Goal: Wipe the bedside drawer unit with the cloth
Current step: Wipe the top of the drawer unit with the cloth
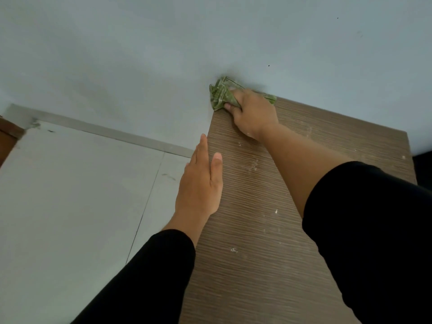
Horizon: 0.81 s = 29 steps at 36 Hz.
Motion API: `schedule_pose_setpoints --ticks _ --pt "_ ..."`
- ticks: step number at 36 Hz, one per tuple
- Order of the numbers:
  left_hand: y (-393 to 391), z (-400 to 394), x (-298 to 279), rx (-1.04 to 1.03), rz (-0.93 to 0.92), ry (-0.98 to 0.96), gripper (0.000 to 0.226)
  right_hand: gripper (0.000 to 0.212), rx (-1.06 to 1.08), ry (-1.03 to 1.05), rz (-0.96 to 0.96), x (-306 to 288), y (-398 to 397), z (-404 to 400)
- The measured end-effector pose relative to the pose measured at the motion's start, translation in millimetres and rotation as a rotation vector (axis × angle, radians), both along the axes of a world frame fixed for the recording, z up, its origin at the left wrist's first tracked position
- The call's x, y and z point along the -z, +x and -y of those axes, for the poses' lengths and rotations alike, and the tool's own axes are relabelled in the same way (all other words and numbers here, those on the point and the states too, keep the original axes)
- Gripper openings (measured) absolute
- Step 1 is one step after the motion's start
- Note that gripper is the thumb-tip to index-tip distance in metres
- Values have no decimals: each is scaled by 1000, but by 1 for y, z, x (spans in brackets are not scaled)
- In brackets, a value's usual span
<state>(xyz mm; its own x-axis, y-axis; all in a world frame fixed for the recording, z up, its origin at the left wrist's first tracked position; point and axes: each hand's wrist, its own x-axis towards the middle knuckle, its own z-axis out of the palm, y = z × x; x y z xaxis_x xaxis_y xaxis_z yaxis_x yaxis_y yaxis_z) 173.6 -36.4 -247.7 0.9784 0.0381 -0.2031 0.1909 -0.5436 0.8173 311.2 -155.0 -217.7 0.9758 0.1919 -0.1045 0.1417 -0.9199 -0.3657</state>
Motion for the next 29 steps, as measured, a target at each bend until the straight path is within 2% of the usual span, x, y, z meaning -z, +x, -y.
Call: schedule_pose_setpoints --ticks 11,17,20,23,29 --pt "-13 -6 -18 -137 32 -170 52 33 -45 14 16 -6 -73 -21" --pt "-41 -20 -13 -345 -45 -478 59 37 -76 10 -10 -6 -122 -29" --pt "-55 -24 -20 -480 -155 -716 55 34 -81 2 -25 -5 -144 -33" --pt "-70 -27 -27 -470 -200 -815 52 34 -94 5 -36 -7 -169 -36" --pt "-96 -47 -34 -385 -339 -840 68 33 -123 16 -51 -8 -223 -42"
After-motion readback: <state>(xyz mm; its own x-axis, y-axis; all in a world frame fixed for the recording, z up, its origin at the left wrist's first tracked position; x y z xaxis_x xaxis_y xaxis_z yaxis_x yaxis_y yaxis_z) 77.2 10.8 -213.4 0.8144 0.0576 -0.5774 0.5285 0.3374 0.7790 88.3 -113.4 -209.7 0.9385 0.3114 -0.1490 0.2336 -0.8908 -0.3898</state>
